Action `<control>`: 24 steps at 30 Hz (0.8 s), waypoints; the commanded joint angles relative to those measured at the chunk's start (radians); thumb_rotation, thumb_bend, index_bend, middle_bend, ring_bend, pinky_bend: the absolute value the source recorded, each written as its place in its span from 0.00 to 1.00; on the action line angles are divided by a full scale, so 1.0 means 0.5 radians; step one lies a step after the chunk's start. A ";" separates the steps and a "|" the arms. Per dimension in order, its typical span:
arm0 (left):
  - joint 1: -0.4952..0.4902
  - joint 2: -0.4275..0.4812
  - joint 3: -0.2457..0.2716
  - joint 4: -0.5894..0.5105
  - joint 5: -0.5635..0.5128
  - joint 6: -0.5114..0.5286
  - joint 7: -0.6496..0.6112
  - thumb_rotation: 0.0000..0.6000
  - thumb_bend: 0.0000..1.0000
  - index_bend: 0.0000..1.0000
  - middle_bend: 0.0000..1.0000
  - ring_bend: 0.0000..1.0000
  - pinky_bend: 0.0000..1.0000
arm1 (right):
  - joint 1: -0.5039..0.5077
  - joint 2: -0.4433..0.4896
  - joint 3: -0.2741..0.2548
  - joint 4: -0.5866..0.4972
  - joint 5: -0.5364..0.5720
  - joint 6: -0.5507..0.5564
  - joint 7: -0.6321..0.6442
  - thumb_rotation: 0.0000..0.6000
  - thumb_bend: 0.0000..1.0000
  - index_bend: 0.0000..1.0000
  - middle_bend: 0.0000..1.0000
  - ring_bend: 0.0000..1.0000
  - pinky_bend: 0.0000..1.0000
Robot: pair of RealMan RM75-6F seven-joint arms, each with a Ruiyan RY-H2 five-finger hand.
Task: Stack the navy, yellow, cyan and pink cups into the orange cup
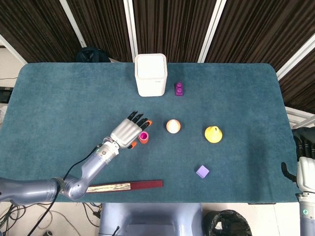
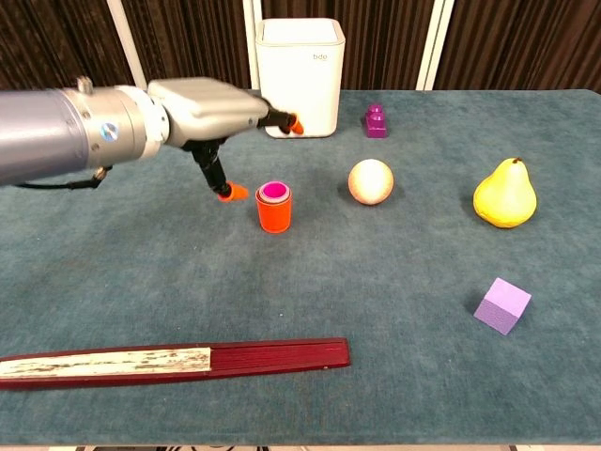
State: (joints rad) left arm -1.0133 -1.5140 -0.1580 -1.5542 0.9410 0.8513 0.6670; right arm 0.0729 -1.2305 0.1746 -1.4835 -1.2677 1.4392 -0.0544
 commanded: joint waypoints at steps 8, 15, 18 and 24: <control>0.385 0.693 0.029 -0.850 0.182 0.557 -0.093 1.00 0.25 0.10 0.08 0.00 0.00 | 0.002 0.021 -0.025 -0.027 -0.058 -0.009 0.050 1.00 0.43 0.06 0.00 0.04 0.00; 0.755 1.089 0.220 -1.049 0.500 0.866 -0.337 1.00 0.25 0.10 0.08 0.00 0.00 | 0.000 0.084 -0.045 -0.034 -0.170 0.026 0.136 1.00 0.43 0.06 0.00 0.04 0.00; 0.903 1.186 0.354 -1.025 0.688 0.950 -0.425 1.00 0.25 0.10 0.08 0.00 0.00 | 0.005 0.124 -0.076 -0.024 -0.275 0.044 0.202 1.00 0.43 0.06 0.00 0.04 0.00; 1.098 1.206 0.499 -0.872 0.945 1.074 -0.607 1.00 0.25 0.10 0.08 0.00 0.00 | 0.019 0.153 -0.137 0.021 -0.481 0.099 0.328 1.00 0.43 0.06 0.00 0.04 0.00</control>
State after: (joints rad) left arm -0.4950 -0.9179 0.0708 -2.0236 1.3778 1.3581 0.4016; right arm 0.0786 -1.1613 0.1210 -1.4844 -1.4741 1.4739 0.0865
